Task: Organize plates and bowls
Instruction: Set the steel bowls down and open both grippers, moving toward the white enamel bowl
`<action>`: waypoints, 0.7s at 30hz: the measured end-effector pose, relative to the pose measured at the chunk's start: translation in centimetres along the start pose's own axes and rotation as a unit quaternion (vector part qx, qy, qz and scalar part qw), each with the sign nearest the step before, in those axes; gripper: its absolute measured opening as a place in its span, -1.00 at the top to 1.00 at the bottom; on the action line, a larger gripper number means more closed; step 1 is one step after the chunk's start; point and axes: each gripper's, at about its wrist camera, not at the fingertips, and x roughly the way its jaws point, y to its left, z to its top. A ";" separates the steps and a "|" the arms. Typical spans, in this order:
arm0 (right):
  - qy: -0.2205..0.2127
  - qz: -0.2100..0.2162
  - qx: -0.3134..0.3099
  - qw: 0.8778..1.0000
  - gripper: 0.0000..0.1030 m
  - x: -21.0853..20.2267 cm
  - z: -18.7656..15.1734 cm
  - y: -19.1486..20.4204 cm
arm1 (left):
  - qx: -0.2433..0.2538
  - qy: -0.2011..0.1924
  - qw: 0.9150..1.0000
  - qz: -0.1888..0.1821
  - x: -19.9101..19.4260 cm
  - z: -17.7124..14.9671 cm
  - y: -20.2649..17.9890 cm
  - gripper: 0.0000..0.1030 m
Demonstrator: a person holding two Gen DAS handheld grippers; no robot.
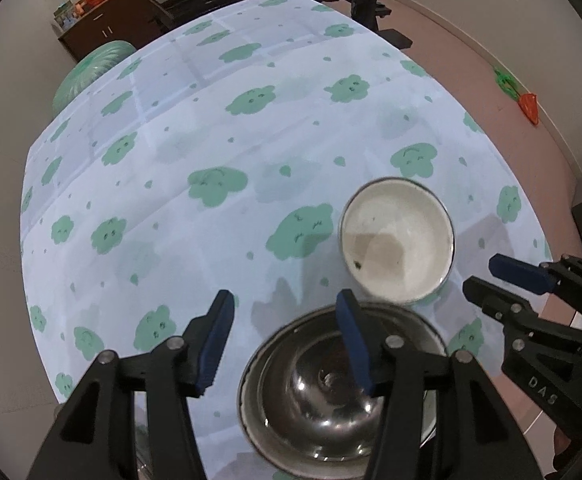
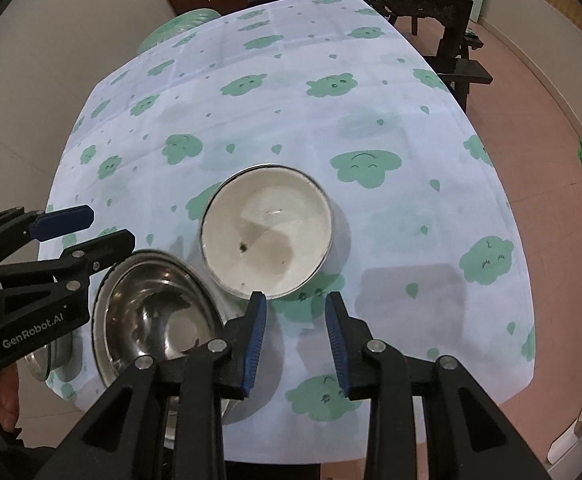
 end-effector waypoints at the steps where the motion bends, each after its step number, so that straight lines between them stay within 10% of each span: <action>1: 0.002 0.000 0.000 1.000 0.35 0.2 0.2 -0.2 | 0.001 0.001 1.000 0.001 0.2 0.3 -0.2 -0.04; 21: 0.023 -0.007 -0.006 1.000 0.35 4.1 3.2 -1.7 | 0.027 0.044 0.999 0.007 5.3 3.6 -2.3 -0.04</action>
